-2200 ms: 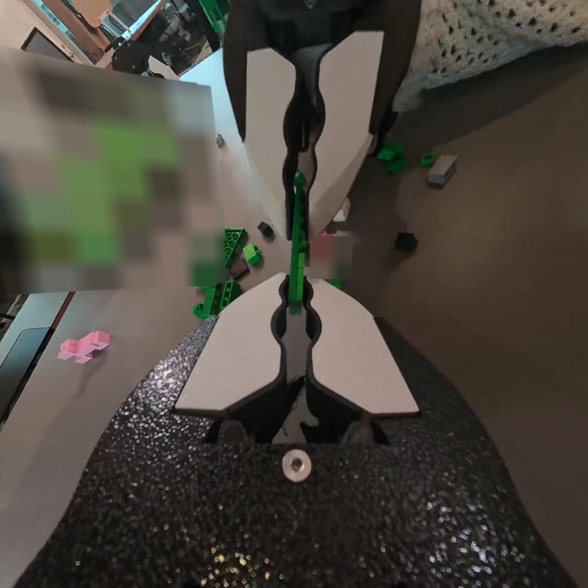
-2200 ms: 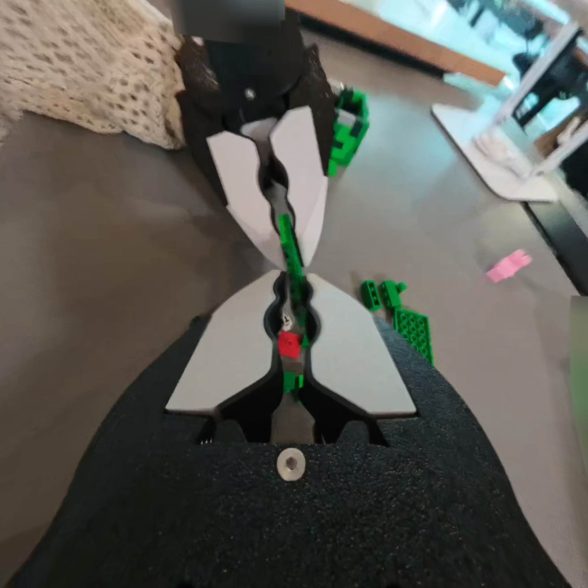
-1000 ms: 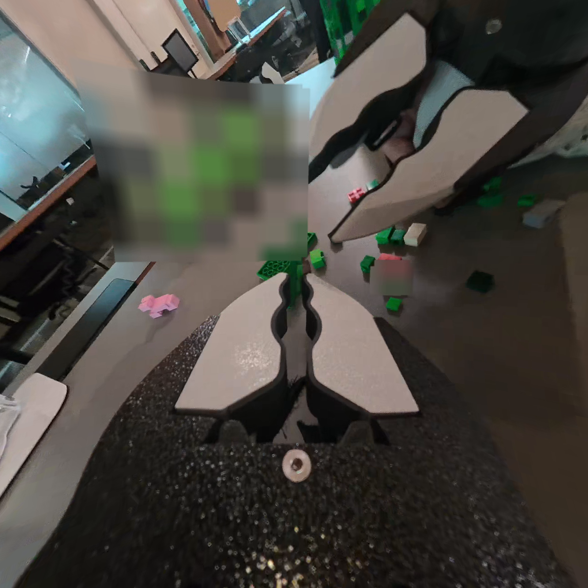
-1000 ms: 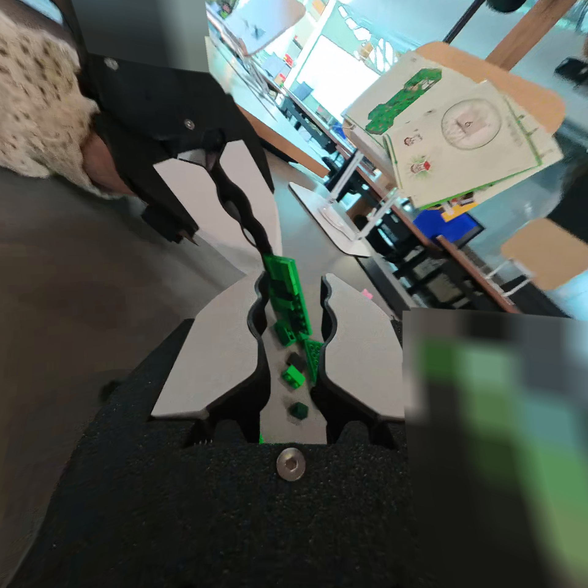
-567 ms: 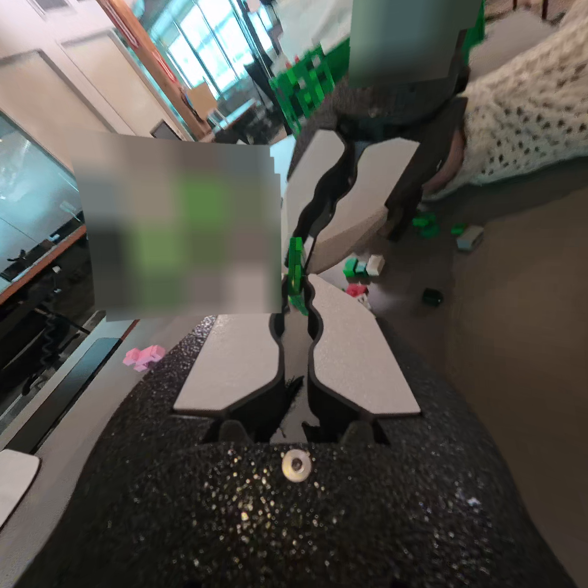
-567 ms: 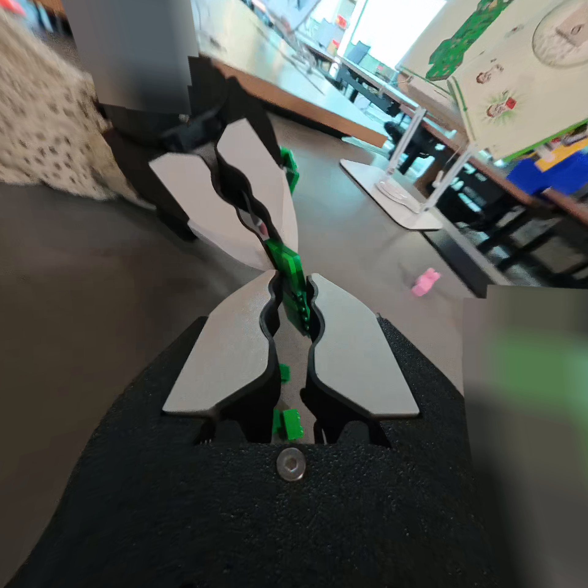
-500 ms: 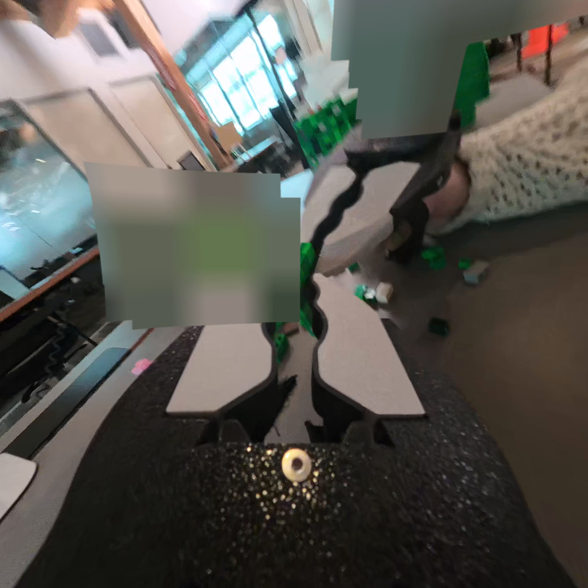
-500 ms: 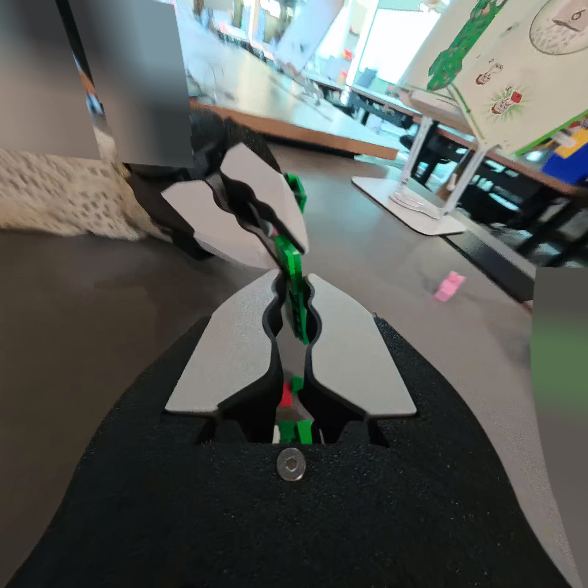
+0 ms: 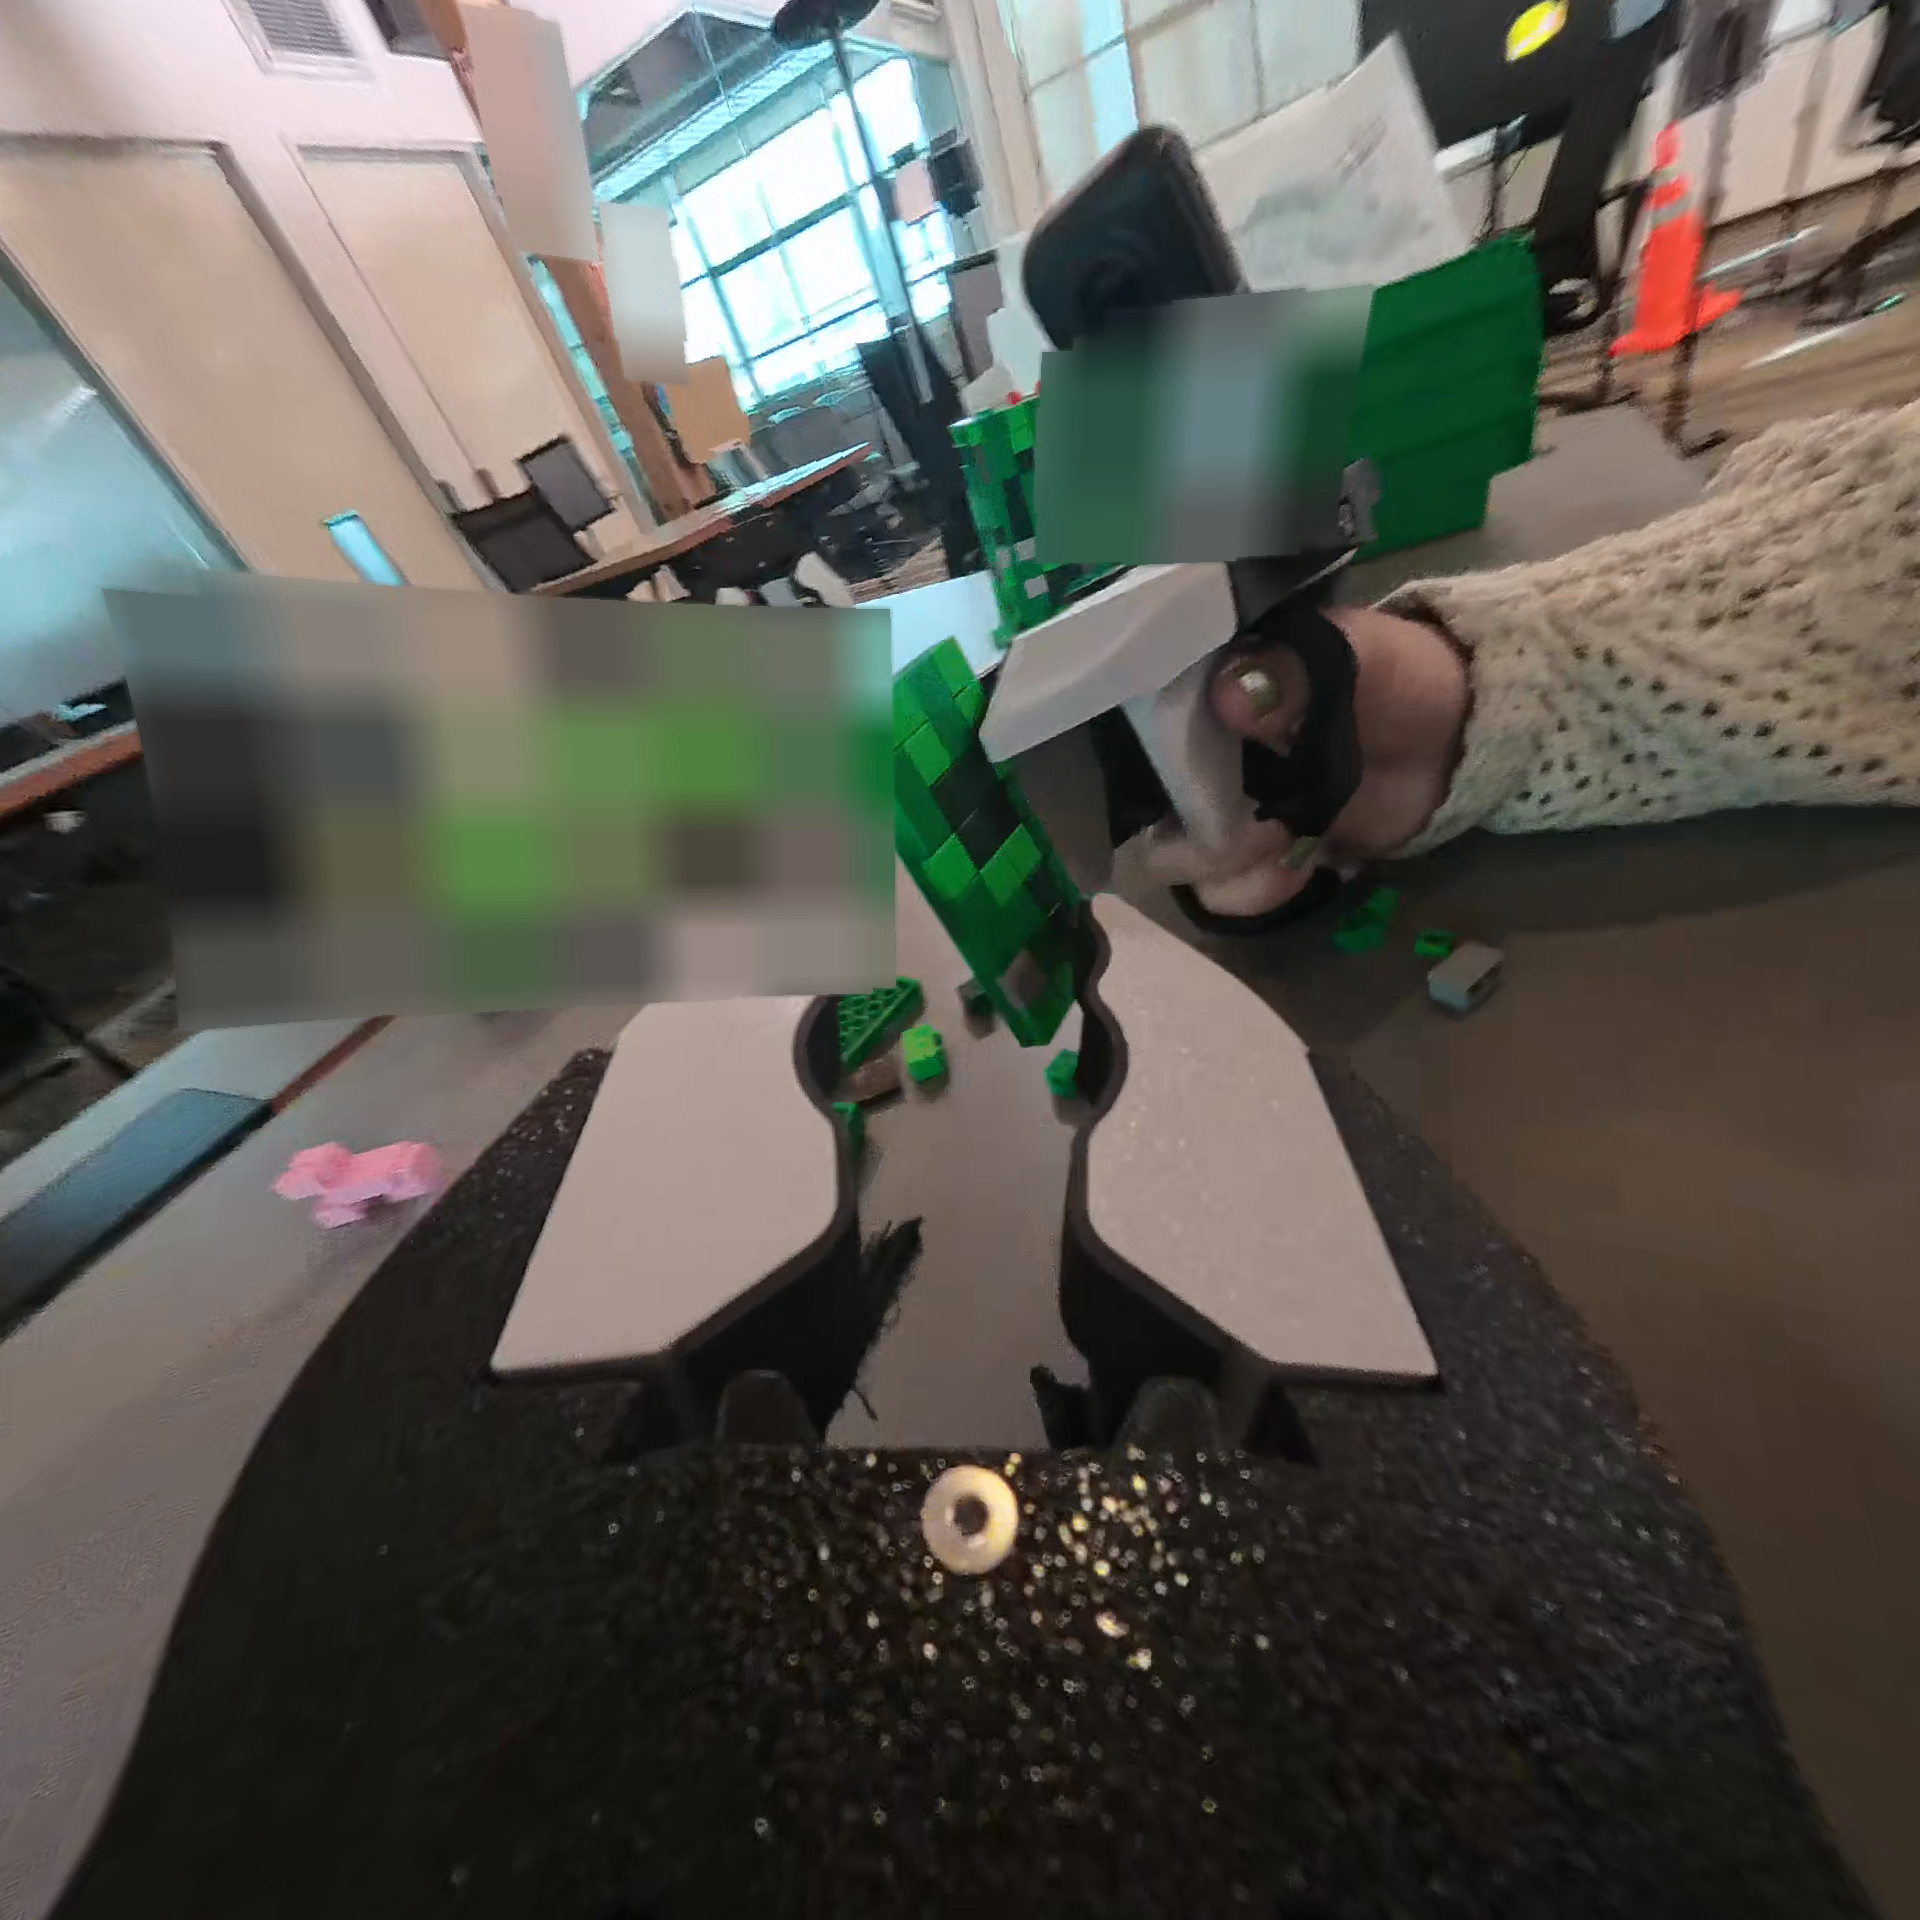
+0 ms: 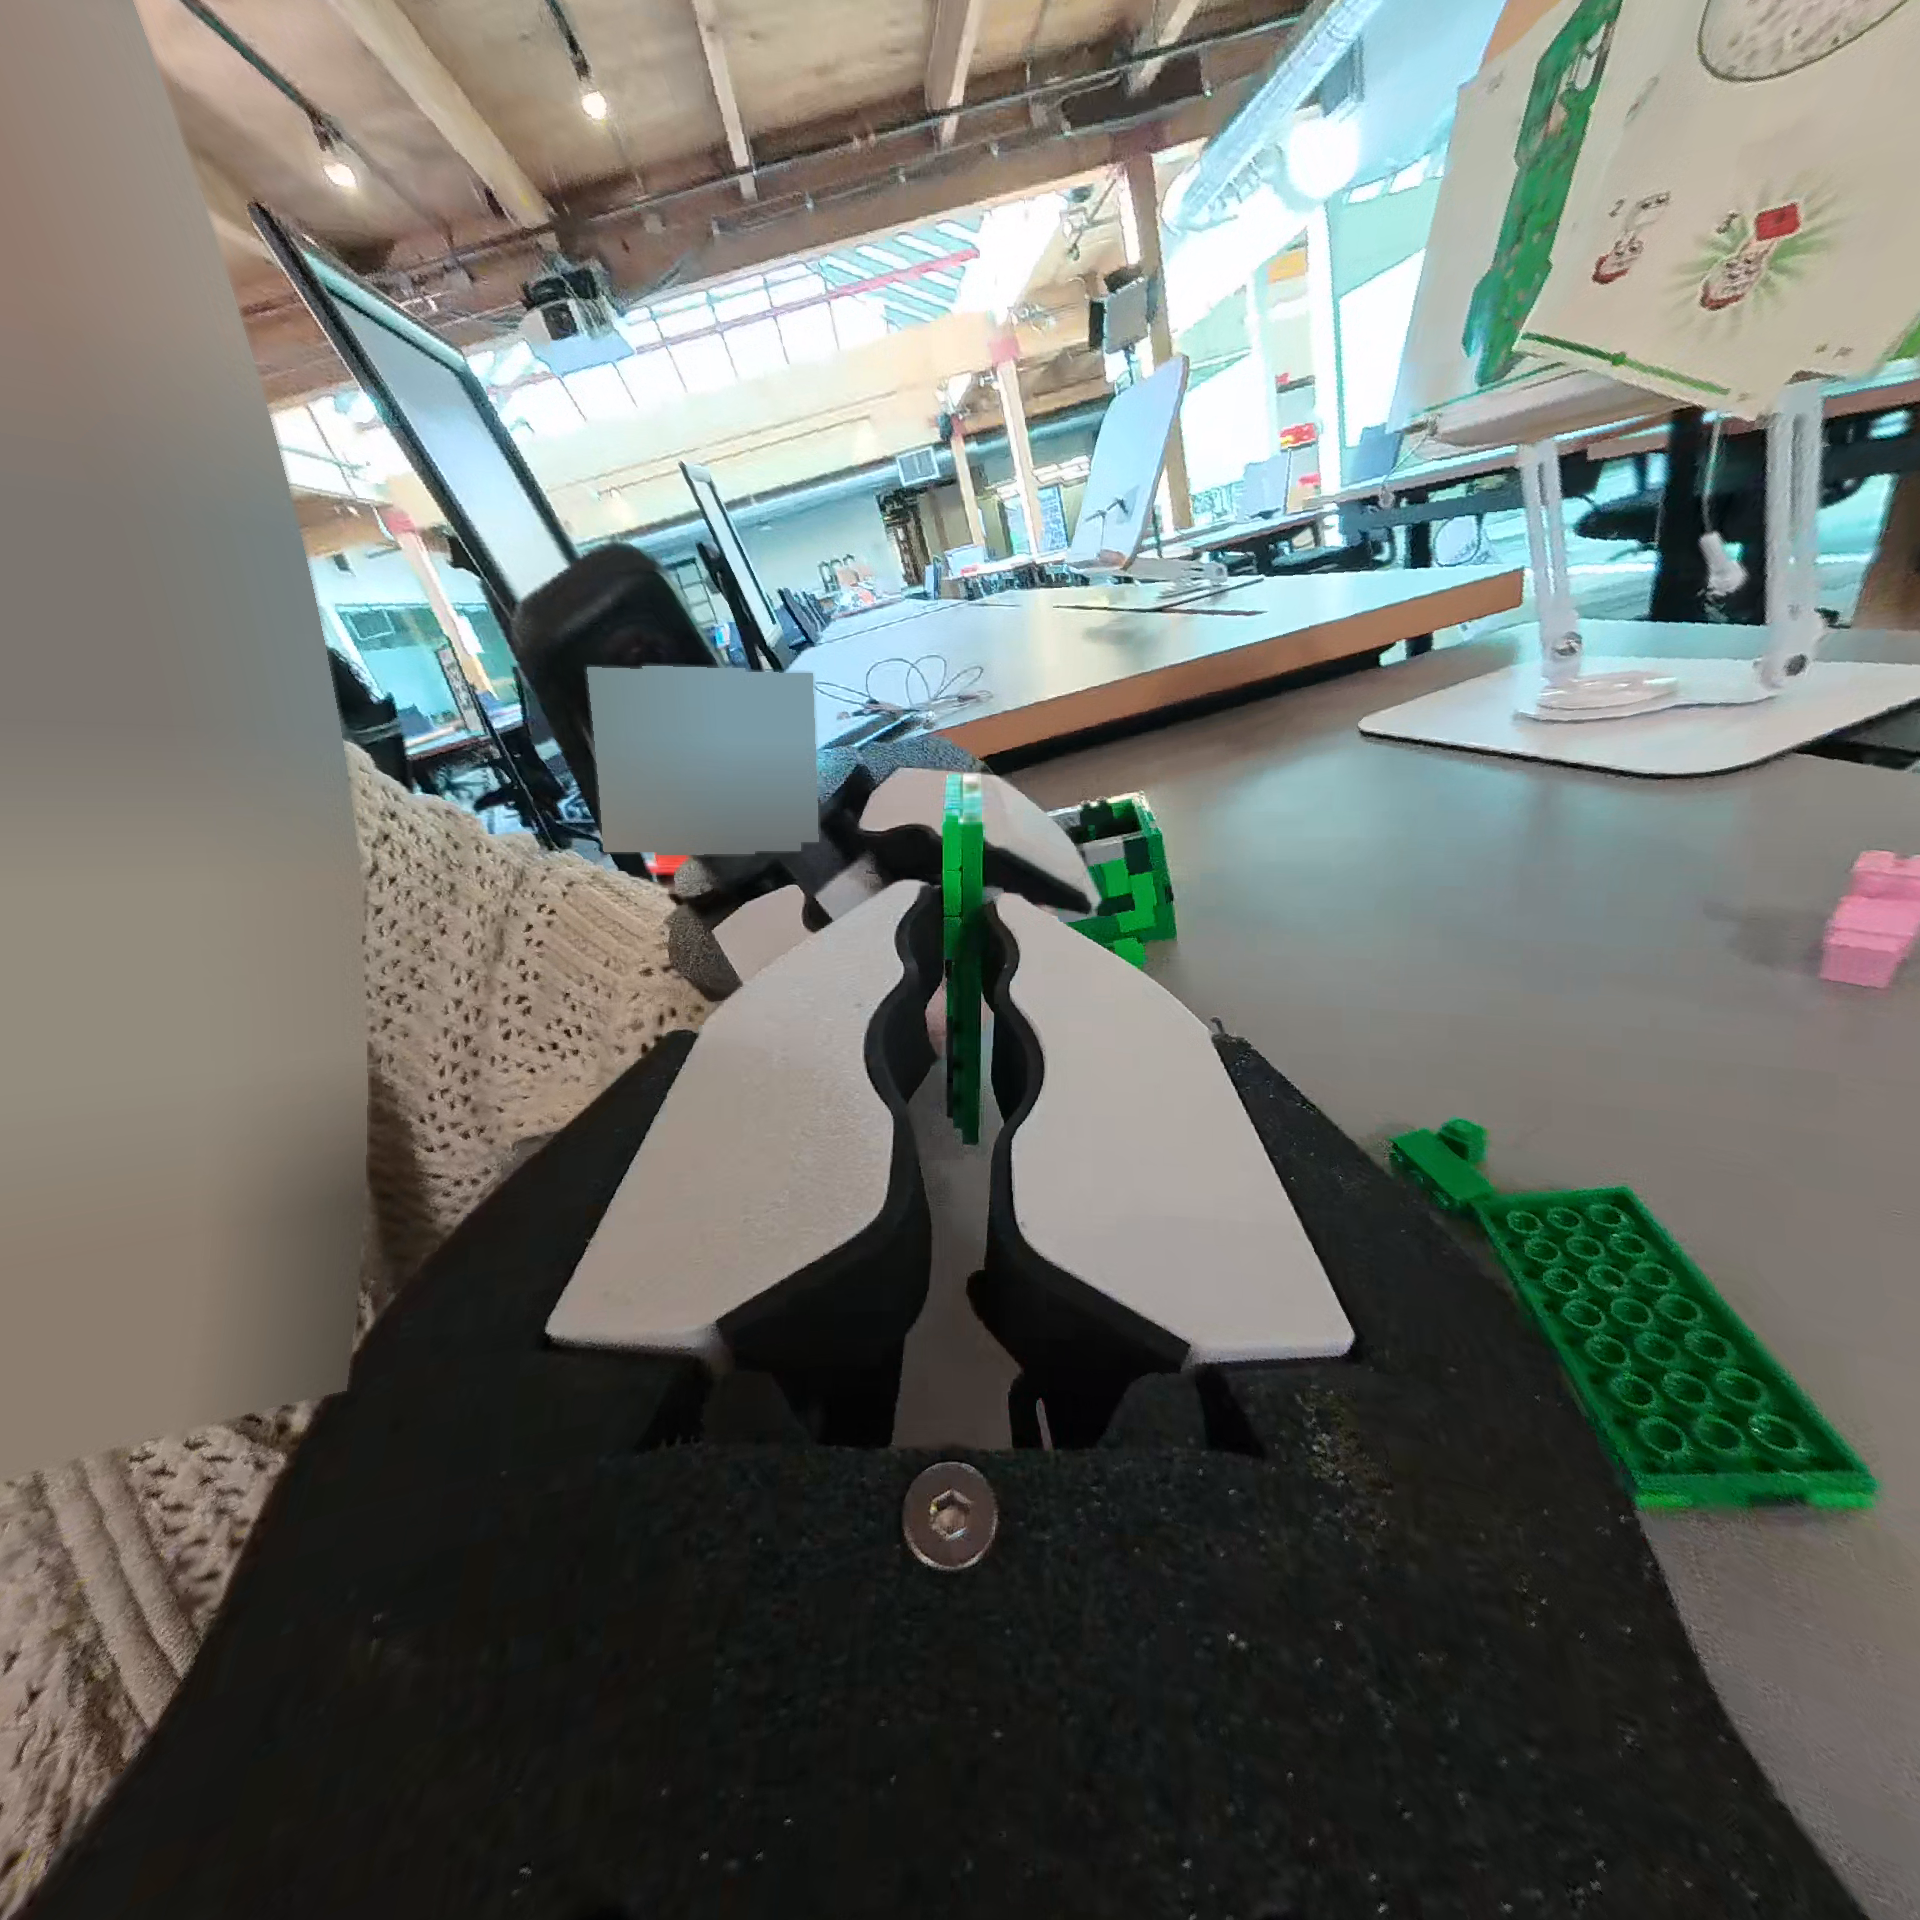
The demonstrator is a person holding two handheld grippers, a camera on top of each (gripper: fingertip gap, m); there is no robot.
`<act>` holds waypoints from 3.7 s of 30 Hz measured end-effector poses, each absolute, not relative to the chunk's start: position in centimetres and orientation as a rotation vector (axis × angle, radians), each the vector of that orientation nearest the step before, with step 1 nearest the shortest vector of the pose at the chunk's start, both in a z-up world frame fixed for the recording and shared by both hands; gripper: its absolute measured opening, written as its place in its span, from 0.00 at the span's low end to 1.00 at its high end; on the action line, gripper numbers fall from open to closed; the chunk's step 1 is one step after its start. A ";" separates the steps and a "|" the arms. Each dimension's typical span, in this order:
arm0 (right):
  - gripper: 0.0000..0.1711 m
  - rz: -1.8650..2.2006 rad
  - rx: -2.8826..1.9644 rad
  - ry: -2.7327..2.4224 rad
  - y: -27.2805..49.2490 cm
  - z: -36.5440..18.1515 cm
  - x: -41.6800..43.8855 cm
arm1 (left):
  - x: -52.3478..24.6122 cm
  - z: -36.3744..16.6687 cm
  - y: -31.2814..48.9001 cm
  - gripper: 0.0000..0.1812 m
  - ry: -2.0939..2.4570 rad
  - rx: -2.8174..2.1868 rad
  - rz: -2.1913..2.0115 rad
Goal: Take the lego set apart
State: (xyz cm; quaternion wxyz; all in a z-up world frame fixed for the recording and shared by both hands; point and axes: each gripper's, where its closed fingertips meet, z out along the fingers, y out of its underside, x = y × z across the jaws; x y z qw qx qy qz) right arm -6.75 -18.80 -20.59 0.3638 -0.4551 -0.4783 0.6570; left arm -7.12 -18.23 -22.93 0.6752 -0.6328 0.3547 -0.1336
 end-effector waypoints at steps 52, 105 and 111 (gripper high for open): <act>0.14 0.782 -0.845 -1.924 -20.9 -27.8 -5.6 | -5.9 -29.5 -22.8 0.03 0.838 -2.122 -1.306; 0.03 1.448 -1.406 -1.081 -17.8 -22.1 -8.8 | -8.2 -24.6 -16.3 0.25 0.853 -1.543 0.198; 0.03 1.474 -1.397 -1.128 -18.2 -22.3 -8.9 | -9.2 -23.9 -16.6 0.19 0.909 -1.533 0.271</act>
